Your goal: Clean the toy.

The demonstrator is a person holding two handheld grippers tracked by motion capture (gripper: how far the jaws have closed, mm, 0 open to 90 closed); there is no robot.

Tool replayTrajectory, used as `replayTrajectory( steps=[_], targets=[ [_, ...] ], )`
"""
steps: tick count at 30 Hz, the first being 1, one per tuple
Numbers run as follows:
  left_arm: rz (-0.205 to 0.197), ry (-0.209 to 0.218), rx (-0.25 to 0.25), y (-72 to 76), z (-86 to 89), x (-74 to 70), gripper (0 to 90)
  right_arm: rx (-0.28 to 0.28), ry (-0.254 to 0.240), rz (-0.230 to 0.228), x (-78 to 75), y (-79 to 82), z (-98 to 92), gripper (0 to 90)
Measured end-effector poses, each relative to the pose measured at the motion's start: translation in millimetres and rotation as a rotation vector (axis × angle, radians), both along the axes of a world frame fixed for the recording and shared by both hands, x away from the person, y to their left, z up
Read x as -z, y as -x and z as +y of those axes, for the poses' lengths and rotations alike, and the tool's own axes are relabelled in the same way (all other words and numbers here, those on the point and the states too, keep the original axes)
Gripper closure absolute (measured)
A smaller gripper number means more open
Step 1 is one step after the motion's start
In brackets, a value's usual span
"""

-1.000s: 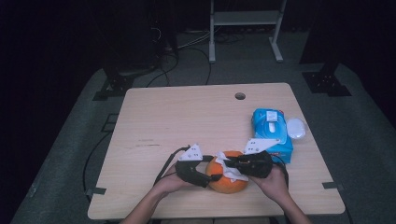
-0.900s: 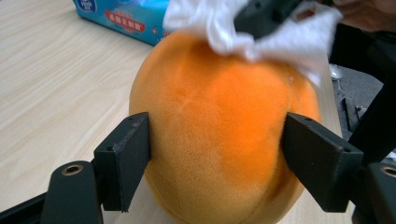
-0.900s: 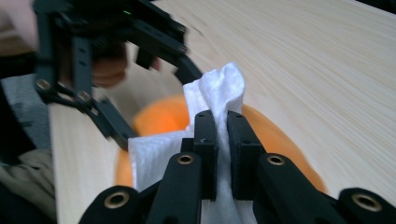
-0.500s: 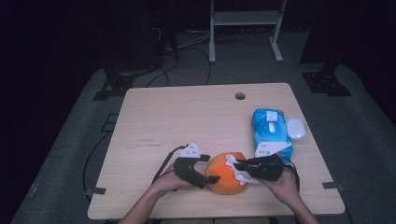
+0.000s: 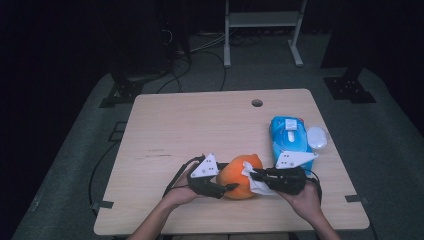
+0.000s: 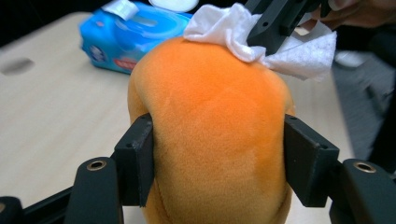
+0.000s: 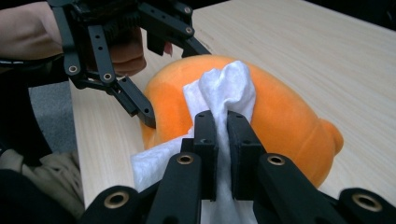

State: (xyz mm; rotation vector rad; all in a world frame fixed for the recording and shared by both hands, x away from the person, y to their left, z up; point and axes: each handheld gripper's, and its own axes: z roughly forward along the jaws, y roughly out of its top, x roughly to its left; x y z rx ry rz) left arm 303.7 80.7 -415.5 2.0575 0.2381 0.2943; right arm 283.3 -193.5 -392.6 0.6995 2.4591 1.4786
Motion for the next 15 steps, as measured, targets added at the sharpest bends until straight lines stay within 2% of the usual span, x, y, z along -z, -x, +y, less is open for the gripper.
replayTrajectory(
  steps=[1,3,4,6,8,9,13,15],
  targets=[
    [0.005,-0.011,-0.006,-1.4,1.3,2.5,33.7,0.003,0.006,0.000,1.6,-1.5,2.2,82.7],
    [0.054,-0.006,-0.007,-6.0,3.9,8.5,26.9,0.001,0.017,0.019,9.3,-6.8,7.1,82.8],
    [0.099,0.019,-0.019,-10.2,6.8,11.1,22.7,-0.001,0.013,0.030,12.8,-9.3,8.2,82.9],
    [0.165,0.071,-0.044,-16.3,11.6,12.2,16.1,0.000,0.001,0.050,18.8,-14.8,9.3,82.9],
    [0.203,0.073,-0.071,-19.1,12.5,12.9,14.8,0.002,0.000,0.049,18.4,-16.1,10.4,82.9],
    [0.216,0.076,-0.067,-19.3,11.9,14.2,16.6,0.005,0.006,0.045,17.6,-15.4,11.5,82.9],
    [0.158,0.052,-0.047,-13.3,6.6,15.9,29.0,0.007,0.031,0.006,11.8,-9.3,17.9,83.0],
    [0.127,0.037,-0.028,-8.6,0.0,14.5,30.5,-0.015,0.007,-0.010,6.3,-6.8,24.4,83.0]
  ],
)
